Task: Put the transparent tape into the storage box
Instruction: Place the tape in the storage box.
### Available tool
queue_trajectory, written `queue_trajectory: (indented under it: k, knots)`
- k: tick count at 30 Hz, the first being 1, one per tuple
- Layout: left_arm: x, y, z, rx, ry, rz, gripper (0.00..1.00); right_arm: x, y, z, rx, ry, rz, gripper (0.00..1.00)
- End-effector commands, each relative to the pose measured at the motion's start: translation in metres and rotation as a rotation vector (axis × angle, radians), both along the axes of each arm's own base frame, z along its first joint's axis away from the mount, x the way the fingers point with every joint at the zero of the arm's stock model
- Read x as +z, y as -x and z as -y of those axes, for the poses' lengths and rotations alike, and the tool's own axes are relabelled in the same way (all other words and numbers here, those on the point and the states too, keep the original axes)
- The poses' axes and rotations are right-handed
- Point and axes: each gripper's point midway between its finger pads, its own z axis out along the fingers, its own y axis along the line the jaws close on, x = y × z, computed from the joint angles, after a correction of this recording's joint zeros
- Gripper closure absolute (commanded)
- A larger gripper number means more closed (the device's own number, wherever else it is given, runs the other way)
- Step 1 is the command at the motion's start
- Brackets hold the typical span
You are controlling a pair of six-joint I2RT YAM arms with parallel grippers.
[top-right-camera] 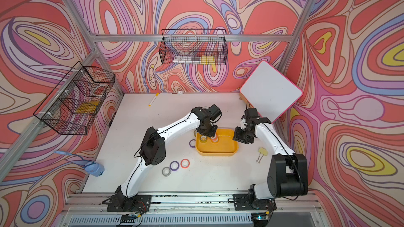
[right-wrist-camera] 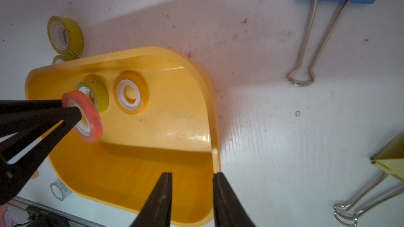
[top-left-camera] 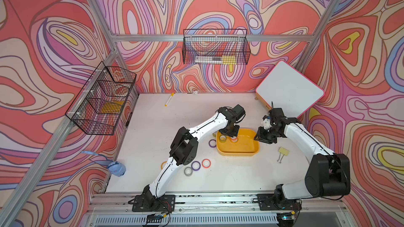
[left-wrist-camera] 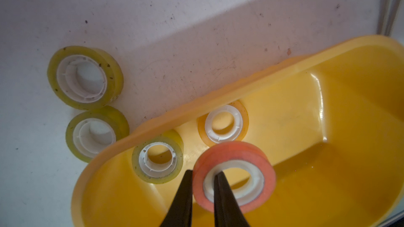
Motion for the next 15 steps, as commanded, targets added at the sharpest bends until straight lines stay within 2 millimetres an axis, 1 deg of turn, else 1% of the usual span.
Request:
queue_trajectory:
  k: [1, 5, 9, 12, 15]
  knots:
    - [-0.008, 0.002, 0.014, -0.035, 0.014, -0.004, 0.93, 0.003, 0.0, 0.001, -0.006, 0.013, 0.007, 0.67]
    - [-0.018, 0.001, 0.017, -0.042, 0.007, -0.017, 0.93, 0.003, 0.001, 0.003, -0.005, 0.022, 0.004, 0.67]
    - [-0.029, 0.003, 0.014, -0.048, -0.018, -0.036, 0.94, 0.002, 0.001, 0.003, -0.007, 0.022, 0.0, 0.67]
    - [-0.033, 0.004, 0.013, -0.048, -0.027, -0.043, 0.93, 0.002, 0.001, 0.004, -0.008, 0.025, -0.002, 0.67]
    - [-0.032, 0.002, 0.012, -0.052, -0.035, -0.029, 0.93, 0.002, 0.001, 0.004, -0.008, 0.026, -0.003, 0.67]
